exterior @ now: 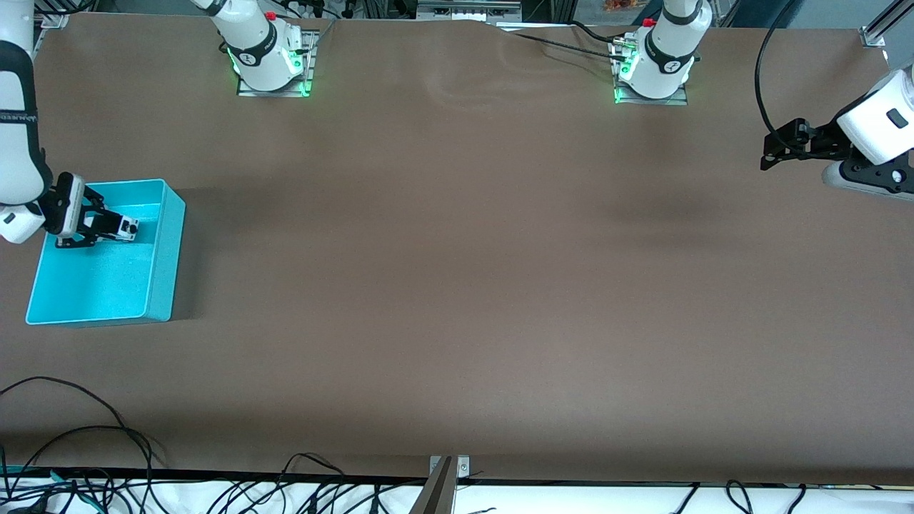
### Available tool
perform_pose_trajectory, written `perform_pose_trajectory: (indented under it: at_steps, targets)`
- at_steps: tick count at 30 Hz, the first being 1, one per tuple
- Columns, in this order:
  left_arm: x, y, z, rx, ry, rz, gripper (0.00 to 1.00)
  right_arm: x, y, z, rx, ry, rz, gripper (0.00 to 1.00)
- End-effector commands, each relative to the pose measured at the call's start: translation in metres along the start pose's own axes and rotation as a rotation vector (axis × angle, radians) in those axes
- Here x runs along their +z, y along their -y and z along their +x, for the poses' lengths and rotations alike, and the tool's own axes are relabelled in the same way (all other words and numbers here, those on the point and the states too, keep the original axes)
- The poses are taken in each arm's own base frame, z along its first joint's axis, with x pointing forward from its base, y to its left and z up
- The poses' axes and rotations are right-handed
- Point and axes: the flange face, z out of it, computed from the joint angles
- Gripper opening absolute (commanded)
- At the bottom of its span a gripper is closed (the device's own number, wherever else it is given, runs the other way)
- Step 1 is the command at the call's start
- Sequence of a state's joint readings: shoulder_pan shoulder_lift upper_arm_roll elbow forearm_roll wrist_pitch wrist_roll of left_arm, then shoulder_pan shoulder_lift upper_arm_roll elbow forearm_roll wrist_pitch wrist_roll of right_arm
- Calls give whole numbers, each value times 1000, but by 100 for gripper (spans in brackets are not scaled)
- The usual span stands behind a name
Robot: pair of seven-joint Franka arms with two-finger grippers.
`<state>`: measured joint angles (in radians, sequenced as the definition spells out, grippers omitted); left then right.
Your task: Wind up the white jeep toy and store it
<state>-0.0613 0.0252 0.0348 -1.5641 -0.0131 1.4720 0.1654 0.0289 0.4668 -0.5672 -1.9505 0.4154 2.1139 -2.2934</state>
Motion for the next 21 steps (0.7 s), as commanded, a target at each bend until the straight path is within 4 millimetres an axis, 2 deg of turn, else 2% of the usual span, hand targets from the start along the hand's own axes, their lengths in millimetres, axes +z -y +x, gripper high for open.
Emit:
perform_pose_trajectory:
  at_steps: [1, 8, 12, 15, 17, 18, 19, 21]
  targets:
    - [-5, -1, 2, 5, -13, -18, 100, 4, -4, -4, -12, -18, -41, 15]
    - [-4, -1, 1, 5, -10, -19, 100, 24, -7, -7, -15, -40, -41, 17]
    - [-4, -1, 1, 7, -10, -19, 100, 30, -8, -9, -21, -46, -42, 18]
    - [-5, -1, 1, 5, -12, -19, 100, 32, -9, -10, -19, -48, -40, 26]
    - [-5, -1, 1, 5, -12, -19, 100, 33, -9, -10, -18, -48, -39, 35]
    - [-4, -1, 1, 5, -10, -19, 100, 33, -9, -9, -20, -49, -39, 44]
    - [-4, -3, 2, 8, -10, -19, 100, 33, -9, -10, -18, -49, -38, 56]
    - [-5, -1, 2, 5, -13, -18, 100, 34, -9, -8, -18, -55, -36, 95]
